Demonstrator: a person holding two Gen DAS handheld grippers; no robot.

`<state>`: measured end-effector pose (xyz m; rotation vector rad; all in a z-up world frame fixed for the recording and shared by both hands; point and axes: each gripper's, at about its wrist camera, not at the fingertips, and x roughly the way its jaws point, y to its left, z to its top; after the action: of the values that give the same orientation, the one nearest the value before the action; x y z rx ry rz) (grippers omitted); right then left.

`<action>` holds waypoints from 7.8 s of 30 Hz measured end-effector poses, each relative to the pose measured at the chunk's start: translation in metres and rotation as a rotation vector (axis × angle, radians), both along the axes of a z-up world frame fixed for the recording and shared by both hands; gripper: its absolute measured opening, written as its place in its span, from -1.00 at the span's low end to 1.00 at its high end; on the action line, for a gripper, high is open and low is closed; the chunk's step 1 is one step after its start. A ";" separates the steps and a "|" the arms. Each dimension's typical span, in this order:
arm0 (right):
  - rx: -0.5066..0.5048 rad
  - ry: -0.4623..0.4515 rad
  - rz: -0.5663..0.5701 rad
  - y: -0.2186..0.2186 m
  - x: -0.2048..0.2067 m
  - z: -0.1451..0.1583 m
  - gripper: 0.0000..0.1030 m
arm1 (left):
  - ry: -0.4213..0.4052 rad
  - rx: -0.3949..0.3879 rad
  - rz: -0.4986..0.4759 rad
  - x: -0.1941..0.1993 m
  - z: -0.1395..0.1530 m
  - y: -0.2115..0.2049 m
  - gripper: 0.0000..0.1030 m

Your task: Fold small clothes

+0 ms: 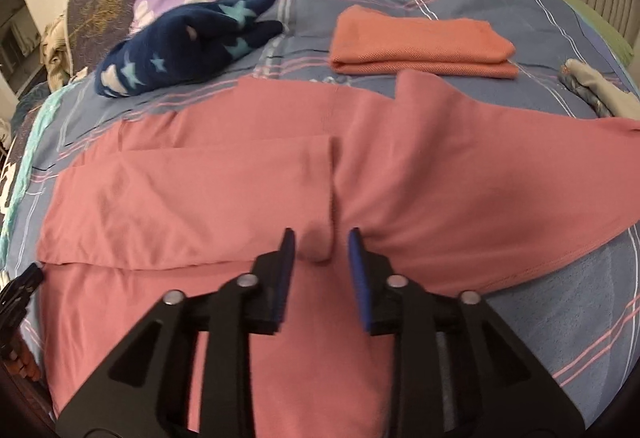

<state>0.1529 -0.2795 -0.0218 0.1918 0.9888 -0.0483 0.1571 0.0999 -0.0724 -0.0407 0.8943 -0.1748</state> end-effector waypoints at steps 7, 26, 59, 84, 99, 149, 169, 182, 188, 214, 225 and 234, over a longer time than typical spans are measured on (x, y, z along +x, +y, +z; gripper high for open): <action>-0.018 -0.042 0.008 -0.013 -0.027 0.008 -0.17 | 0.001 0.054 0.075 -0.010 -0.003 0.009 -0.93; 0.225 -0.230 -0.747 -0.319 -0.148 0.035 -0.26 | -0.039 0.015 -0.092 0.029 0.025 -0.092 -0.22; 0.246 -0.057 0.261 0.064 -0.012 -0.021 -0.94 | -0.018 -0.087 -0.099 0.038 -0.012 -0.096 0.24; -0.002 -0.135 0.465 0.065 -0.111 -0.017 -0.27 | 0.120 -0.233 -0.294 -0.003 -0.003 -0.146 0.19; 0.074 -0.158 0.229 0.006 -0.110 -0.004 -0.12 | -0.109 -0.097 -0.383 -0.005 0.068 -0.189 -0.98; 0.240 0.015 -0.082 -0.087 0.069 -0.023 -0.07 | -0.078 0.280 -0.057 0.039 -0.011 -0.080 0.02; -0.021 -0.024 0.167 -0.027 0.002 -0.025 -0.90 | -0.073 0.246 -0.052 0.041 -0.012 -0.078 0.07; 0.005 -0.133 0.124 -0.039 -0.092 -0.013 -0.32 | -0.075 -0.040 -0.012 -0.030 0.018 -0.002 0.43; 0.080 -0.107 0.132 -0.038 -0.124 -0.030 -0.23 | 0.006 -0.047 -0.093 -0.079 0.000 0.017 0.59; 0.336 -0.100 0.201 -0.041 -0.285 -0.030 -0.12 | -0.043 -0.125 -0.399 -0.246 -0.012 0.015 0.08; 0.439 -0.016 0.295 -0.051 -0.348 -0.034 -0.16 | -0.003 -0.217 -0.413 -0.284 -0.015 0.033 -0.28; 0.455 -0.018 0.303 -0.049 -0.349 -0.037 -0.18 | -0.015 -0.217 -0.394 -0.299 -0.013 0.043 -0.24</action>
<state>-0.1959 -0.3283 -0.0589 0.4554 0.9909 0.4581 -0.1422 0.1427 -0.0850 -0.0647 0.8582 -0.6387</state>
